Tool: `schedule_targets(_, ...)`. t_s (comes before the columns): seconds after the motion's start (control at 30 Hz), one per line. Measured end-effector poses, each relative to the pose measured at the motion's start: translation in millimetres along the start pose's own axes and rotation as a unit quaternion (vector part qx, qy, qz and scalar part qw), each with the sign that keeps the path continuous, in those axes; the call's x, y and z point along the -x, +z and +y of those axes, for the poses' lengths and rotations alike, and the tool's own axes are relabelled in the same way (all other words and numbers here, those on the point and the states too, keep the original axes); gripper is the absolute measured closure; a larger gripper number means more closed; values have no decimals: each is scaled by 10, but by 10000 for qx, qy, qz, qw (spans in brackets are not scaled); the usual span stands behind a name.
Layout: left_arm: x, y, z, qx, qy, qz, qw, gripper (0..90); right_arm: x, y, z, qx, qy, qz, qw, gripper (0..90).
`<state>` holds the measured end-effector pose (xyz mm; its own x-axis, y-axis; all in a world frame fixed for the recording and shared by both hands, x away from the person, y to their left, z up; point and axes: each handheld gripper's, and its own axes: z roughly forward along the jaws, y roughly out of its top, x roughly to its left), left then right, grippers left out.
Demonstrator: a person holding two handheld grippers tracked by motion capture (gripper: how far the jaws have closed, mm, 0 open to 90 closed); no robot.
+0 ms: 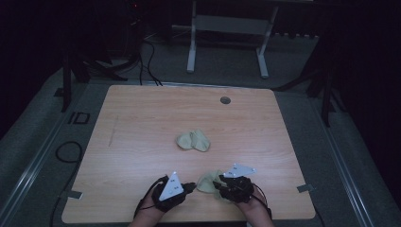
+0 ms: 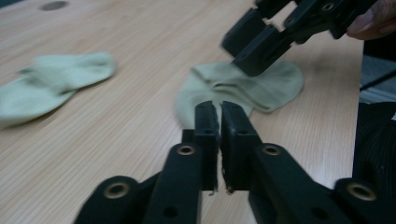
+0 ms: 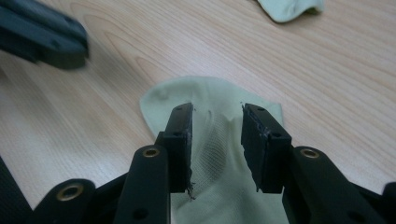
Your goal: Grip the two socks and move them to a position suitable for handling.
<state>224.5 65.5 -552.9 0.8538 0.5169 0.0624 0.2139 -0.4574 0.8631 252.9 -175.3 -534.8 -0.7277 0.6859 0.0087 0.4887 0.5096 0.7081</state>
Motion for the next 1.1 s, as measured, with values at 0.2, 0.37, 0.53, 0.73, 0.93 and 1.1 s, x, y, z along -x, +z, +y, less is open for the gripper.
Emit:
schedule_targets(0.2, 0, 340, 101, -462, 121, -68, 9988, 892, -13, 71, -51, -88, 49, 22, 9999, 620)
schedule_targets(0.37, -69, 459, 107, -705, 144, 46, 9974, 892, -25, 144, -79, -172, 17, 28, 9998, 619)
schedule_targets(0.53, -97, 529, 77, -953, 149, 6, 9953, 893, -26, 201, -109, -299, -54, -9, 9995, 661)
schedule_targets(0.73, -133, 544, 72, -1020, 70, -109, 9947, 894, -3, 204, -101, -394, 26, 62, 9992, 801)
schedule_targets(0.93, -119, 540, 64, -998, 129, -73, 9949, 895, 81, 1, -54, -164, 95, -4, 9998, 814)
schedule_targets(1.1, -104, 547, 56, -941, 129, -108, 9954, 895, 286, -206, -62, 33, 363, -164, 9992, 813)
